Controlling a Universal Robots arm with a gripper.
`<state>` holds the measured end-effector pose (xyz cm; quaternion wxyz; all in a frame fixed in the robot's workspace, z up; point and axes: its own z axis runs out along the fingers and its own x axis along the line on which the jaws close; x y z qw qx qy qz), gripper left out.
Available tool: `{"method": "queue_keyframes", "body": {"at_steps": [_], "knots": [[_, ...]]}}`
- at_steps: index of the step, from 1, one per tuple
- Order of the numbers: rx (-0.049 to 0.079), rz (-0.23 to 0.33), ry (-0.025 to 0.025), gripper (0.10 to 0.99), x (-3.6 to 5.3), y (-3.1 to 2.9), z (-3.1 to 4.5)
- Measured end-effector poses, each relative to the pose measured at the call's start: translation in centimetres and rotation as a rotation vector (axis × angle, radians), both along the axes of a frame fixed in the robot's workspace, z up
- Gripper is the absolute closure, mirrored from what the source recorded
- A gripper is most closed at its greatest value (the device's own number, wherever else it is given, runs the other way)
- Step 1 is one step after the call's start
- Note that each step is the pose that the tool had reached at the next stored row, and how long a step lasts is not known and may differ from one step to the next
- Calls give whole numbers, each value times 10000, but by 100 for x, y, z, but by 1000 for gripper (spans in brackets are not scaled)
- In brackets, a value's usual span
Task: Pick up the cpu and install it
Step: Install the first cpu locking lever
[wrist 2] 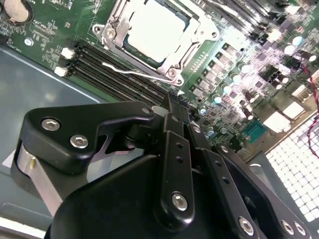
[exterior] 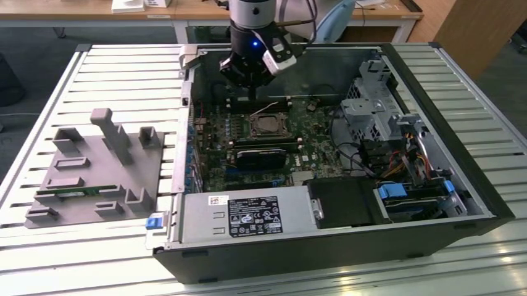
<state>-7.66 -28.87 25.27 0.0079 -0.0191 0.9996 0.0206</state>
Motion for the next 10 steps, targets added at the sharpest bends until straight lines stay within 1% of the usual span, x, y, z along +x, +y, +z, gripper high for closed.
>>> {"method": "queue_keyframes", "body": {"at_steps": [2, 3, 8, 10], "knots": [[336, 0, 1, 980, 2, -4, -4], [409, 0, 0, 980, 2, -7, -7], [413, 2, 1, 980, 11, -8, -25], [471, 0, 4, 980, 46, -8, -40]]}}
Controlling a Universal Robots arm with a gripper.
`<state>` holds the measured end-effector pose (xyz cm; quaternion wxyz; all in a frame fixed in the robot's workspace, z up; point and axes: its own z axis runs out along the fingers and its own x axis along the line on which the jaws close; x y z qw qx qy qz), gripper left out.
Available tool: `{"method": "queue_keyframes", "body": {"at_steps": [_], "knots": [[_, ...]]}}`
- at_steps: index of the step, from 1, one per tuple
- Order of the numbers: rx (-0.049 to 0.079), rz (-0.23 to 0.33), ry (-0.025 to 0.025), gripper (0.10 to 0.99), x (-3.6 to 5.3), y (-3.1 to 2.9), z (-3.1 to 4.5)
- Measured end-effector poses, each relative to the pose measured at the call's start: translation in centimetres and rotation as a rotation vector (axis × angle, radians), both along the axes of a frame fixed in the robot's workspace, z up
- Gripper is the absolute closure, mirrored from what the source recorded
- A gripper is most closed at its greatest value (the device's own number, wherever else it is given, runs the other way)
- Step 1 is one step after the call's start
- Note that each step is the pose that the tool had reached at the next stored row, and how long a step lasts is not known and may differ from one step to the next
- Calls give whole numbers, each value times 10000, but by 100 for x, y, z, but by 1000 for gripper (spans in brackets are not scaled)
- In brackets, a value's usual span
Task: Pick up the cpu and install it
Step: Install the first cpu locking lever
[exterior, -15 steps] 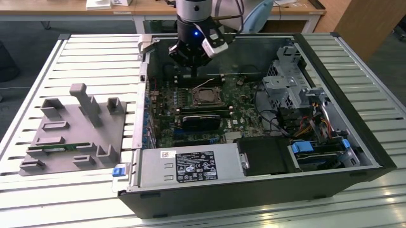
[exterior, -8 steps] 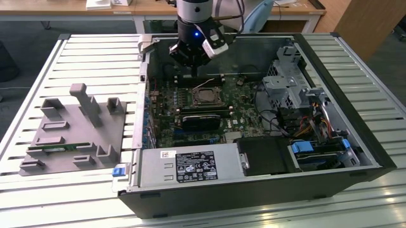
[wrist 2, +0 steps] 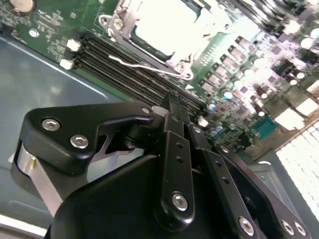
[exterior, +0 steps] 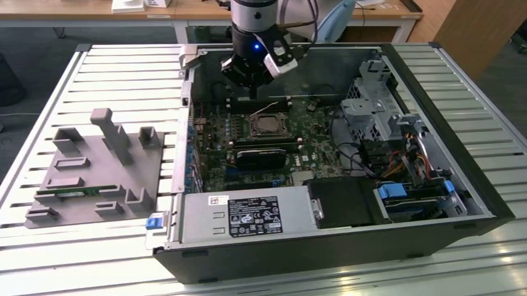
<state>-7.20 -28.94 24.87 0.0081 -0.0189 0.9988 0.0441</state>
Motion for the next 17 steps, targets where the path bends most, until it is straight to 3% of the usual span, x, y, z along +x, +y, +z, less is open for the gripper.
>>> {"method": "queue_keyframes", "body": {"at_steps": [4, 17], "knots": [[216, 0, 11, 980, 81, -3, -29], [254, 1, 13, 980, 84, -3, -119]]}}
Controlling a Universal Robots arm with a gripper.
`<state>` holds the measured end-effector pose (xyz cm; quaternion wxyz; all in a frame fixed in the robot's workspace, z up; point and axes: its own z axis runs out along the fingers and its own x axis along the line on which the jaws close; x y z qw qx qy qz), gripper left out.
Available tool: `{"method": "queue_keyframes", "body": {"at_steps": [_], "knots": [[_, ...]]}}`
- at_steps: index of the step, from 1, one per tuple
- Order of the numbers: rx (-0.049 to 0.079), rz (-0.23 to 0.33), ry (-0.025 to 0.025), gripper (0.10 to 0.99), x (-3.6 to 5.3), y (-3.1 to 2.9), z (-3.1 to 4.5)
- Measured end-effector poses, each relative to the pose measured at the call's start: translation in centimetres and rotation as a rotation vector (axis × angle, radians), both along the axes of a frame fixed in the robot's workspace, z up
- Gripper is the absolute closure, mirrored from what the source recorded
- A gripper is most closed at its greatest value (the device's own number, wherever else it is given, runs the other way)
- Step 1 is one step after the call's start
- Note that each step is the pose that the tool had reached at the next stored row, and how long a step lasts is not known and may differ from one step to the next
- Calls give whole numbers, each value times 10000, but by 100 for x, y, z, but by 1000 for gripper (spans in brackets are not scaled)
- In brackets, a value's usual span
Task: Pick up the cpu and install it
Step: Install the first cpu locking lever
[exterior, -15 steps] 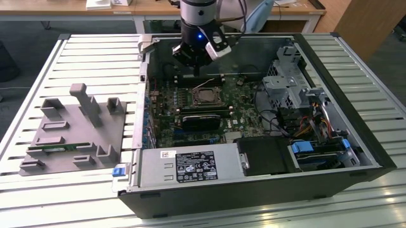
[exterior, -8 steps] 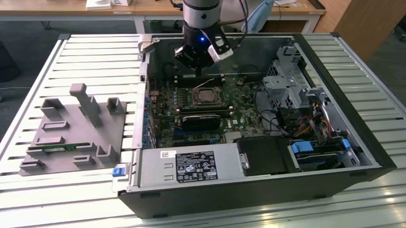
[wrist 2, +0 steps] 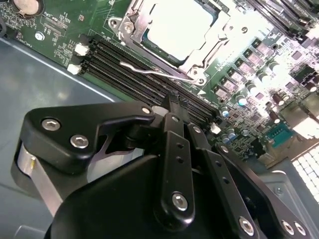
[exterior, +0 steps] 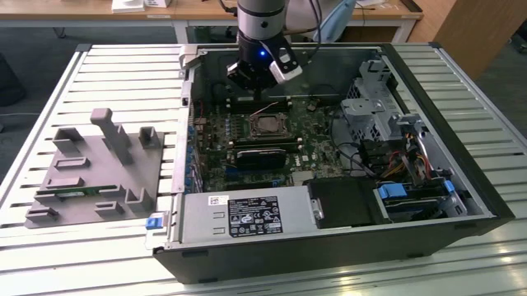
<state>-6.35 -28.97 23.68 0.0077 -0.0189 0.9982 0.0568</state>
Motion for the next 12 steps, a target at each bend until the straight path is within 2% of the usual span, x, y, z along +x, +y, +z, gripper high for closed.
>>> {"method": "queue_keyframes", "body": {"at_steps": [3, 7, 12], "knots": [[75, -2, 0, 980, -1, 0, -39], [82, 1, 0, 980, 7, 0, -88], [82, -1, -1, 980, 70, 0, -109]]}}
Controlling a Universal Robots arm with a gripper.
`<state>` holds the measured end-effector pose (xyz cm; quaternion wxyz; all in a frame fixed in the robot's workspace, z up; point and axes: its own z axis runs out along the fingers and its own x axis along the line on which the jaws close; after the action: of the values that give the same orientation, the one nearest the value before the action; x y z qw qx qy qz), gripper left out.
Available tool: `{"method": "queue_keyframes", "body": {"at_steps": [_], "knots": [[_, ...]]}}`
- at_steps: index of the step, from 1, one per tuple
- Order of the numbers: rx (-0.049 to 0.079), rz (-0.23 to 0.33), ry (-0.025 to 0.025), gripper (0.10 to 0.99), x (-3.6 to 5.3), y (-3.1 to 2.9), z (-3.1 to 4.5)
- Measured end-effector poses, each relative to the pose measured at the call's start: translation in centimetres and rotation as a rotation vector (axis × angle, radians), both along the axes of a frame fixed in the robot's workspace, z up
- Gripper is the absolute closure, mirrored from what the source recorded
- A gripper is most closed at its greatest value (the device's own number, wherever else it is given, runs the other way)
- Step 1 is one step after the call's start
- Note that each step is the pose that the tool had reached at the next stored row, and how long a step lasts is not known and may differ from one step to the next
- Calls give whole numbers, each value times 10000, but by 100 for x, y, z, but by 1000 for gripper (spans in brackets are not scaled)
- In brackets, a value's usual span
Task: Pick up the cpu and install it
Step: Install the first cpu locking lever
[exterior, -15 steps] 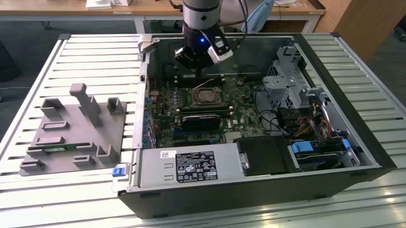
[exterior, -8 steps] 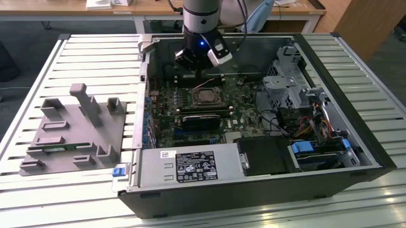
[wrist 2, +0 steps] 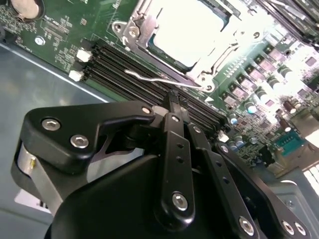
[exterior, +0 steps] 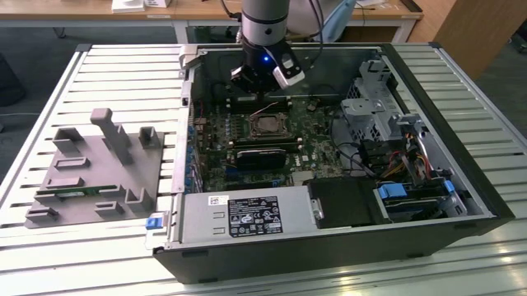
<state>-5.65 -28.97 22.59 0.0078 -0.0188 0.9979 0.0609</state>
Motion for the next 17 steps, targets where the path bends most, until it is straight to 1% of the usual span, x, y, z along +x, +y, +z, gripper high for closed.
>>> {"method": "queue_keyframes", "body": {"at_steps": [7, 17], "knots": [[-2, 0, 1, 980, 73, 0, -14], [-2, -1, 6, 980, 231, 0, -31]]}}
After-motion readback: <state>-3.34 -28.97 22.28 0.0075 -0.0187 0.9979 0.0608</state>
